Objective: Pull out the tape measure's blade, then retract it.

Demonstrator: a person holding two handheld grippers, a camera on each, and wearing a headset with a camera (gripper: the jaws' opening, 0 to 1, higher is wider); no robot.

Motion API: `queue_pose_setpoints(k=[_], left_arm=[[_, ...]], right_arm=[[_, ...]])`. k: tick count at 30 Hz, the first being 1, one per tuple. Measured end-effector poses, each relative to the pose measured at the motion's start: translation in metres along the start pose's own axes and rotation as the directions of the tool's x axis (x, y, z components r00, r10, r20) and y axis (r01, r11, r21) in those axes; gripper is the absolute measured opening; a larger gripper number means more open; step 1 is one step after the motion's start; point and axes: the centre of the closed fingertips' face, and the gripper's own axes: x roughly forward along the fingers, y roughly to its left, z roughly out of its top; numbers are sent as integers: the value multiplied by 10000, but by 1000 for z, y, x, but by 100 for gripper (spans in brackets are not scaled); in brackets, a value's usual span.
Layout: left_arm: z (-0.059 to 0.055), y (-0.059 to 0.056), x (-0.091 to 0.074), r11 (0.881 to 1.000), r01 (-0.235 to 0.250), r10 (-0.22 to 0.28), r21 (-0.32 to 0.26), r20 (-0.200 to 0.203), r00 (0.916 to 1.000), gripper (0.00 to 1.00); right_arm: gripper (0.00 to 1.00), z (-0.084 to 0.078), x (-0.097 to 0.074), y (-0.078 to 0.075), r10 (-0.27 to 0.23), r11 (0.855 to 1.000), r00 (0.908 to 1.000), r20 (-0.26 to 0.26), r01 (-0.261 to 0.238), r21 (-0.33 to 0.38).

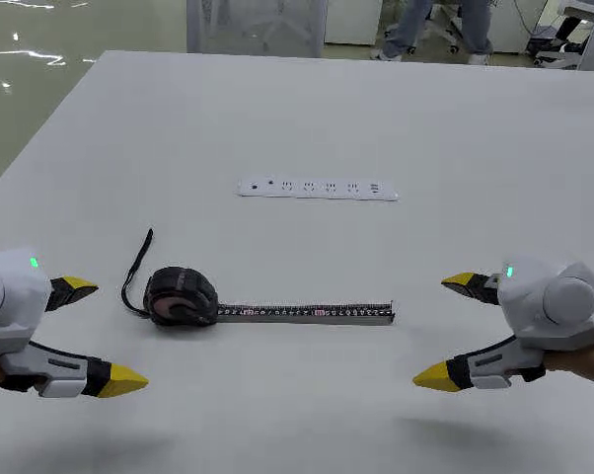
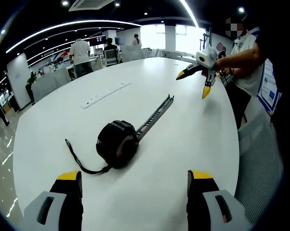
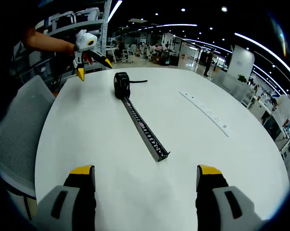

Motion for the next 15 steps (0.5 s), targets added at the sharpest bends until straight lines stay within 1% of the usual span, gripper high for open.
queue_pose_setpoints(k=[2,6,9,11,12,15], left_arm=[[-1,-3,-3,9998,-202,203,-85,197,9996,89],[-2,-9,-8,9987,-422,435,-287,460,9980,90],[-2,-14,-11,9963,-722,752,-466,659,9950,92],[-2,-16,-12,9953,-779,822,-575,780,9936,93],[-2,-19,-14,9942,-852,908,-660,874,9920,93],[-1,-26,-15,9922,-958,1033,-791,967,9899,93]], right_arm=[[89,2,-2,2,-164,9997,9997,163,161,172],[90,4,-6,6,-416,9987,9985,345,405,324],[91,7,-10,11,-606,9973,9969,508,583,449],[91,8,-11,13,-664,9966,9963,553,635,530],[92,8,-12,15,-769,9951,9952,608,728,669],[92,10,-14,19,-967,9916,9921,801,891,943]])
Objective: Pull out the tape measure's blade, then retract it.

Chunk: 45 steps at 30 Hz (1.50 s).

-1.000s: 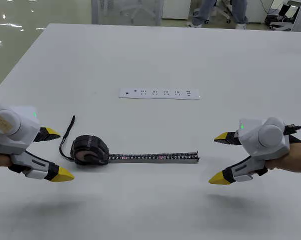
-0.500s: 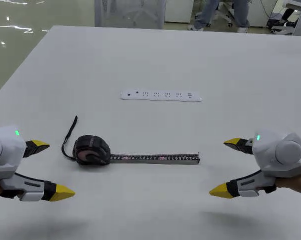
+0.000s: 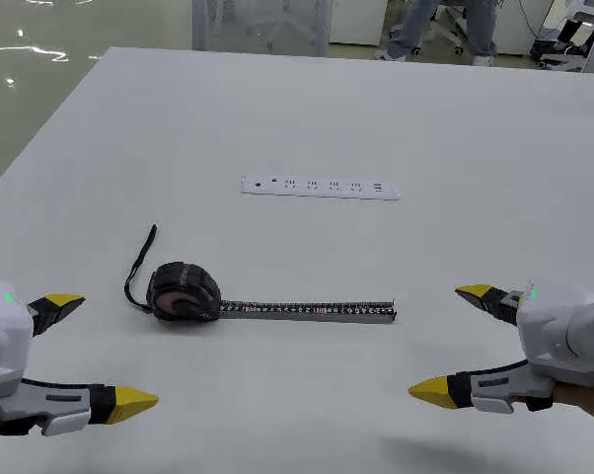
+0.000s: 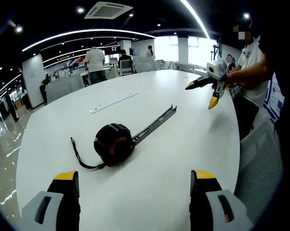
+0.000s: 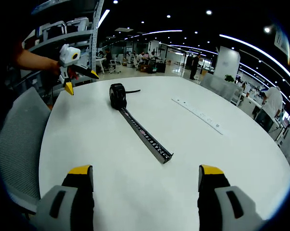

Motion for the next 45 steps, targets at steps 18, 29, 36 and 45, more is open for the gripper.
queue_pose_setpoints(k=[18,29,36,45], left_arm=[[18,-14,-5,9935,-931,984,-657,832,9917,93],[20,-27,-3,9871,-1162,1271,-1100,983,9870,93],[21,-37,-3,9811,-1403,1545,-1335,1028,9826,93],[22,-45,-3,9662,-1880,2081,-1764,1029,9727,95]], right_arm=[[93,13,-8,23,-1172,9846,9904,738,1062,1391],[93,20,-12,36,-1772,9645,9786,1047,1515,2161],[93,18,-12,45,-1927,9580,9763,989,1654,2341],[92,21,-11,50,-1937,9567,9763,965,1663,2388]])
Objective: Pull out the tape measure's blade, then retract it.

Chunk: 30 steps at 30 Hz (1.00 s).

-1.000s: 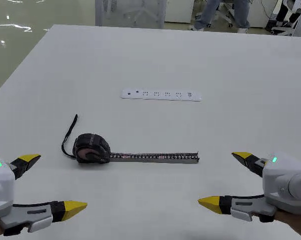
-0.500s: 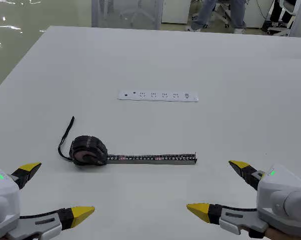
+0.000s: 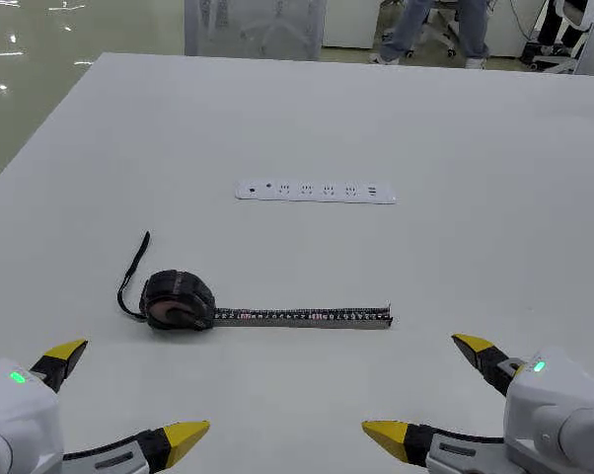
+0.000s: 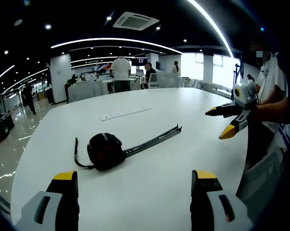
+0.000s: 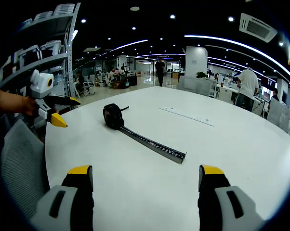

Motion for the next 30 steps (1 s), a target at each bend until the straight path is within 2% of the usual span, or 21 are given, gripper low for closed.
queue_pose_setpoints(k=[7,13,30], left_arm=[[4,5,1,9986,-302,315,-443,278,9991,96],[5,4,4,9985,-352,368,-431,368,9986,100],[4,3,10,9965,-567,589,-622,341,9977,100]], right_arm=[[92,2,4,6,136,9999,9999,34,-136,-27],[93,1,5,7,180,9998,9998,42,-180,65],[99,1,5,4,190,9992,9995,253,-198,344]])
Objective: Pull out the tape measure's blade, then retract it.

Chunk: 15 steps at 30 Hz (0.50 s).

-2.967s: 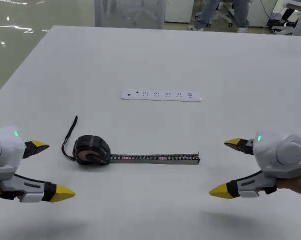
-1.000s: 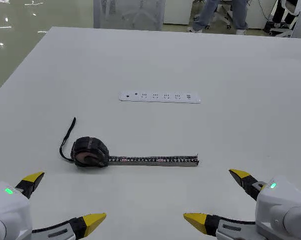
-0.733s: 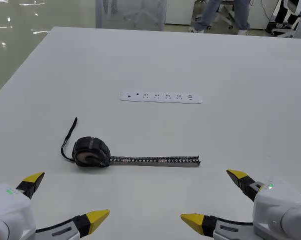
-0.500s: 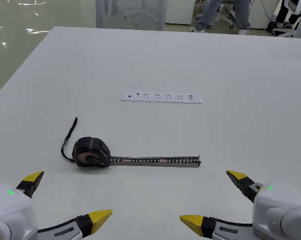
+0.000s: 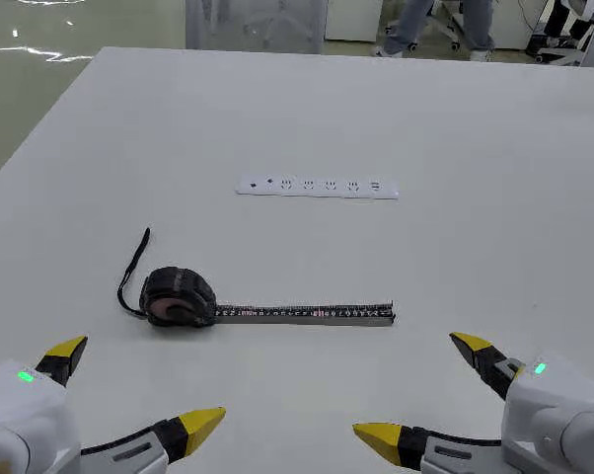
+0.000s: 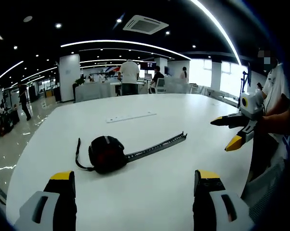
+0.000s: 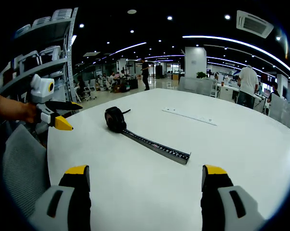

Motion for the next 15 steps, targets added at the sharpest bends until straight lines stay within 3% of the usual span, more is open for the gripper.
queue_pose_setpoints(k=[5,15], left_arm=[[0,0,3,9996,-255,255,-114,-8,9997,100],[-3,4,10,9956,-851,848,-381,-102,9963,100]], right_arm=[[98,-2,1,-3,16,10000,10000,-32,-16,2],[91,-3,4,-12,526,9979,9983,231,-517,-401]])
